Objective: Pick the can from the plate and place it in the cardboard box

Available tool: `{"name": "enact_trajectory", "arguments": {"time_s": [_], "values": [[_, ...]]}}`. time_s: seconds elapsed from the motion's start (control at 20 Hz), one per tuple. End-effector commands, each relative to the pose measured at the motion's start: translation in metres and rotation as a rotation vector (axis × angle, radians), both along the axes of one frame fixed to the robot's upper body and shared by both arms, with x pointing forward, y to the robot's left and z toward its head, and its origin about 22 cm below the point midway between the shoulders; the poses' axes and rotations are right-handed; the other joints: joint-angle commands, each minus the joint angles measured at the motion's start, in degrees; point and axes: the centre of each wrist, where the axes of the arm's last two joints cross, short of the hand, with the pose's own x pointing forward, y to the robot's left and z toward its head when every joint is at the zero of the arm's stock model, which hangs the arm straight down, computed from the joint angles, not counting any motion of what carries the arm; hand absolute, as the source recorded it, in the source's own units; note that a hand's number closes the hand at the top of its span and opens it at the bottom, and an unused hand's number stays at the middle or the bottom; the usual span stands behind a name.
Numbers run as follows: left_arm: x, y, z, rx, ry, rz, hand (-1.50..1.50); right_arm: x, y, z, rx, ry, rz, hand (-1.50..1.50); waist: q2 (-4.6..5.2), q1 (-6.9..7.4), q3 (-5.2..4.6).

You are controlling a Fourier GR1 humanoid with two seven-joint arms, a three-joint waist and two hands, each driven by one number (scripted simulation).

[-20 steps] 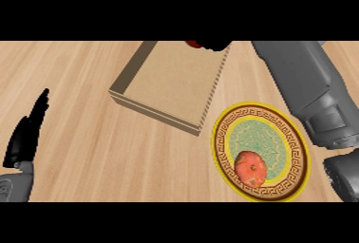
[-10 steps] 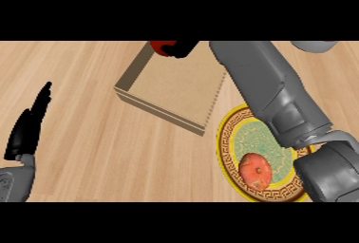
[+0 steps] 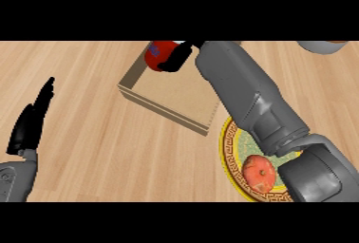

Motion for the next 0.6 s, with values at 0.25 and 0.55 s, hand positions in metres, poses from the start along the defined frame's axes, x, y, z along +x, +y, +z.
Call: {"name": "enact_trajectory", "arguments": {"time_s": [0.25,0.55], "values": [[0.003,-0.008,0.006,0.011,-0.009,-0.013,0.0,-0.002,-0.003,-0.021,0.089,0.077,-0.024,-1.5,0.39,1.47,0.1],[-0.002,0.0,0.0,0.001,-0.006,-0.004,0.0,0.0,-0.004,-0.009,0.298,-0.02,-0.025,-1.5,0.22,0.98,0.11]]}}
